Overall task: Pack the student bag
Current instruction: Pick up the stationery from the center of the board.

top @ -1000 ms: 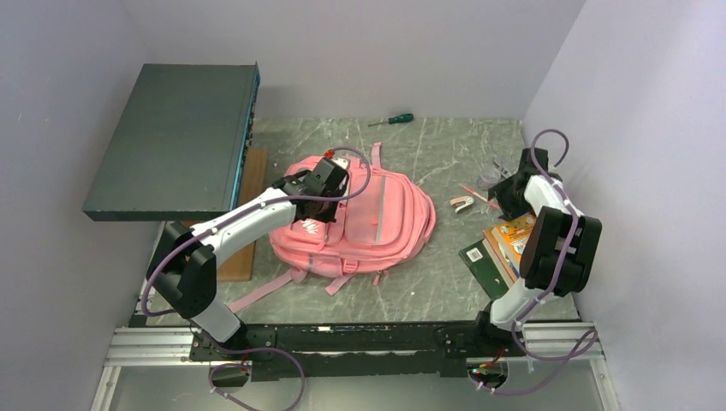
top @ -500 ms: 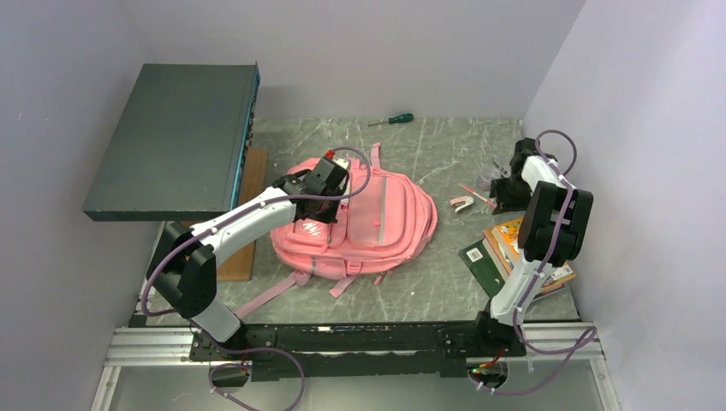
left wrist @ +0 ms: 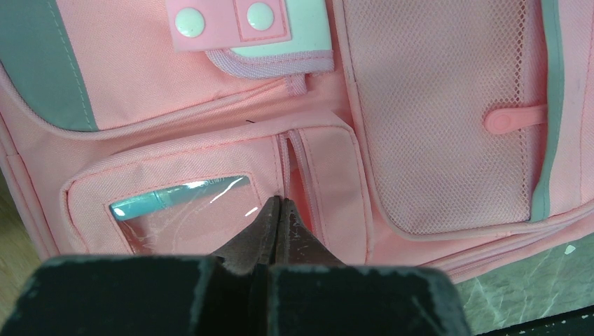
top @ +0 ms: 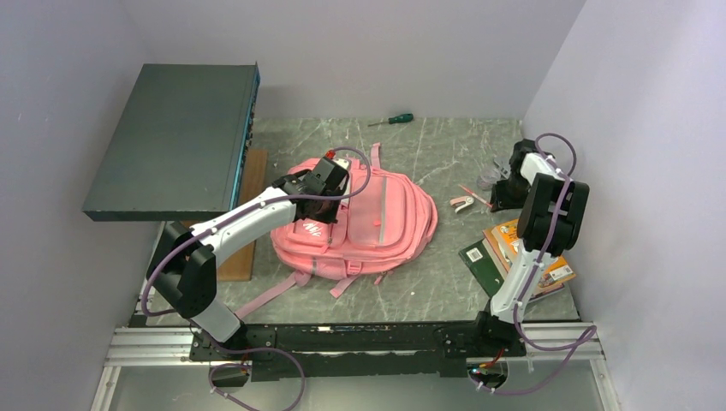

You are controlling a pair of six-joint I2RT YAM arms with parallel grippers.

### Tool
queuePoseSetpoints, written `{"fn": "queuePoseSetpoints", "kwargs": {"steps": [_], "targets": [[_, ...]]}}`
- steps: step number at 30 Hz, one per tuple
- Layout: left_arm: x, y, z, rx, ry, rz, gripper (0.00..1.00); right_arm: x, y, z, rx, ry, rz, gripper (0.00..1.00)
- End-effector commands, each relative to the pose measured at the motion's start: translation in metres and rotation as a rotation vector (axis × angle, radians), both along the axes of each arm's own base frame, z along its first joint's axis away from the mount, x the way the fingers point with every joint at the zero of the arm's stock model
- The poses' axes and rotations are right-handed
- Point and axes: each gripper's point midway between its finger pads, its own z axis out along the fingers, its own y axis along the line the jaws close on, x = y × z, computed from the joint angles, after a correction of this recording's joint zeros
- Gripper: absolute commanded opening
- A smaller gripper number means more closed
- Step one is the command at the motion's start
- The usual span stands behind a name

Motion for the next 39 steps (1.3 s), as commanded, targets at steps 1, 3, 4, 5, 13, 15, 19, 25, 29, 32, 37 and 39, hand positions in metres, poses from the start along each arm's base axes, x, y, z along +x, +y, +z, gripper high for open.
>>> {"fn": "queuePoseSetpoints", "kwargs": {"steps": [1, 3, 4, 5, 13, 15, 19, 25, 29, 32, 37, 39], "targets": [[0.003, -0.017, 0.027, -0.088, -0.049, -0.029, 0.0, -0.004, 0.006, -0.017, 0.053, 0.03, -0.05, 0.29], [0.004, -0.017, 0.027, -0.086, -0.049, -0.028, 0.0, -0.008, 0.009, -0.023, 0.078, 0.044, -0.053, 0.21], [0.003, -0.017, 0.027, -0.086, -0.05, -0.029, 0.0, -0.009, 0.011, -0.025, 0.09, 0.046, -0.056, 0.18], [0.003, -0.017, 0.027, -0.085, -0.049, -0.029, 0.0, -0.009, 0.012, -0.026, 0.098, 0.036, -0.055, 0.14], [0.003, -0.018, 0.024, -0.09, -0.041, -0.023, 0.0, -0.003, 0.006, 0.004, 0.112, -0.151, -0.122, 0.0], [0.003, -0.018, 0.023, -0.091, -0.038, -0.018, 0.0, -0.001, 0.003, 0.015, 0.116, -0.226, -0.138, 0.0], [0.002, -0.019, 0.024, -0.102, -0.033, -0.015, 0.0, 0.008, 0.004, 0.05, 0.082, -0.393, -0.046, 0.0], [0.002, -0.028, 0.025, -0.199, 0.006, -0.006, 0.0, 0.02, 0.043, 0.165, -0.221, -0.889, 0.433, 0.0], [0.002, -0.032, 0.022, -0.268, 0.037, 0.01, 0.0, 0.008, 0.148, 0.223, -0.322, -1.24, 0.967, 0.0], [0.0, -0.032, 0.021, -0.322, 0.06, 0.024, 0.0, -0.03, 0.24, 0.237, -0.287, -1.473, 1.307, 0.0], [-0.002, -0.029, 0.023, -0.375, 0.069, 0.049, 0.0, -0.091, 0.317, 0.245, -0.184, -1.729, 1.448, 0.0], [-0.002, -0.028, 0.025, -0.388, 0.069, 0.058, 0.0, -0.098, 0.327, 0.245, -0.143, -1.765, 1.4, 0.0]]}}
